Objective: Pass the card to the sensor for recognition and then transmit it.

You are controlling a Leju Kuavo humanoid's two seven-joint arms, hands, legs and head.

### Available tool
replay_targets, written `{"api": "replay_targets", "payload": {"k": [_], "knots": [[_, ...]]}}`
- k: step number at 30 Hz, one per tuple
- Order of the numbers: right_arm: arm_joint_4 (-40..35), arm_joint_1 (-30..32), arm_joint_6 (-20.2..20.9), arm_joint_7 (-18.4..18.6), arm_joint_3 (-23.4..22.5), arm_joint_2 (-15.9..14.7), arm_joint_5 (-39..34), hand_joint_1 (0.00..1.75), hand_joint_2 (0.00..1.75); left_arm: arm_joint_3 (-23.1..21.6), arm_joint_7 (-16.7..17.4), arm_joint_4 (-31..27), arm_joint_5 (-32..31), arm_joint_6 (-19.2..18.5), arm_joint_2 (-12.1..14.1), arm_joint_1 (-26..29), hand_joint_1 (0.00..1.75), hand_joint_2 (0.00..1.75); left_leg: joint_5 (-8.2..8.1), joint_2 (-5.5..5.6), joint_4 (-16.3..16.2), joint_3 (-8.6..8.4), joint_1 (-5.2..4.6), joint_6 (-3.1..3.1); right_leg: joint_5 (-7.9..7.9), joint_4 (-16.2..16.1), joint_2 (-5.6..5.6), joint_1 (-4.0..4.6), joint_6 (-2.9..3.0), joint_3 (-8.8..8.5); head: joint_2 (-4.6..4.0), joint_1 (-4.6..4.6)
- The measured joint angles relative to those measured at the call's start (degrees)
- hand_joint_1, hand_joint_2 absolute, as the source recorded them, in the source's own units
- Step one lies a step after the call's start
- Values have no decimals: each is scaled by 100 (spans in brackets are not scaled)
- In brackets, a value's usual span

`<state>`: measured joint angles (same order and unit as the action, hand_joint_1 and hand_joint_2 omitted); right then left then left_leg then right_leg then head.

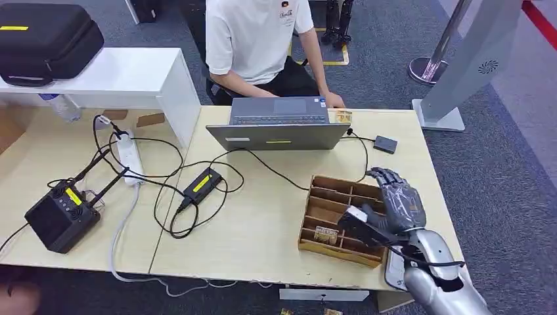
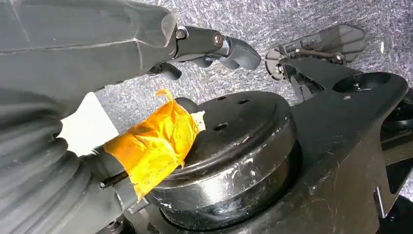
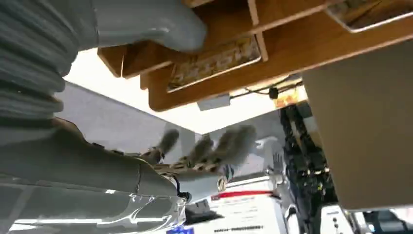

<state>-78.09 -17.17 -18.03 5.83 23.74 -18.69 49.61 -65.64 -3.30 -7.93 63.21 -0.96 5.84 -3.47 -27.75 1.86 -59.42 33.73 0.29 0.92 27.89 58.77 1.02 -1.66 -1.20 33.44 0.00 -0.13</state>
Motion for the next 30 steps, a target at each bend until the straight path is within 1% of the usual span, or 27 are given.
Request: {"api": "replay_targets", "payload": {"k": [4, 16, 19, 24, 30], "knots": [[-11, -12, 109, -85, -11, -26, -258, 175, 175, -28, -4, 0, 15, -7, 0, -1, 0, 175, 0, 0, 0, 0, 0, 0, 0, 0, 0, 0, 0, 1, 0, -2], [-221, 6, 347, -218, -94, -271, -741, 175, 175, -59, -48, 11, 81, -15, 2, 5, 0, 175, 0, -1, -1, -3, 0, 0, 0, -1, 1, 0, 0, -1, 0, 0], [-269, 52, 365, -225, -136, -328, -747, 175, 175, -68, -122, 13, 66, 33, 4, 15, 0, 175, 0, 0, 0, -3, 0, 0, 0, -1, 0, 0, 0, -1, 0, -2], [-328, 114, 332, -225, -164, -348, -732, 175, 175, -70, -125, 13, 103, 203, 4, 17, 0, 175, 0, -3, 0, -4, 0, 0, 0, -1, 2, 0, 0, -1, 0, 0], [-341, 125, 277, -245, -164, -347, -712, 175, 175, -72, -70, 13, 105, 216, 4, 16, 0, 175, 0, -3, 0, -3, 1, 0, 0, 0, 2, 1, 0, -1, 0, 0]]}}
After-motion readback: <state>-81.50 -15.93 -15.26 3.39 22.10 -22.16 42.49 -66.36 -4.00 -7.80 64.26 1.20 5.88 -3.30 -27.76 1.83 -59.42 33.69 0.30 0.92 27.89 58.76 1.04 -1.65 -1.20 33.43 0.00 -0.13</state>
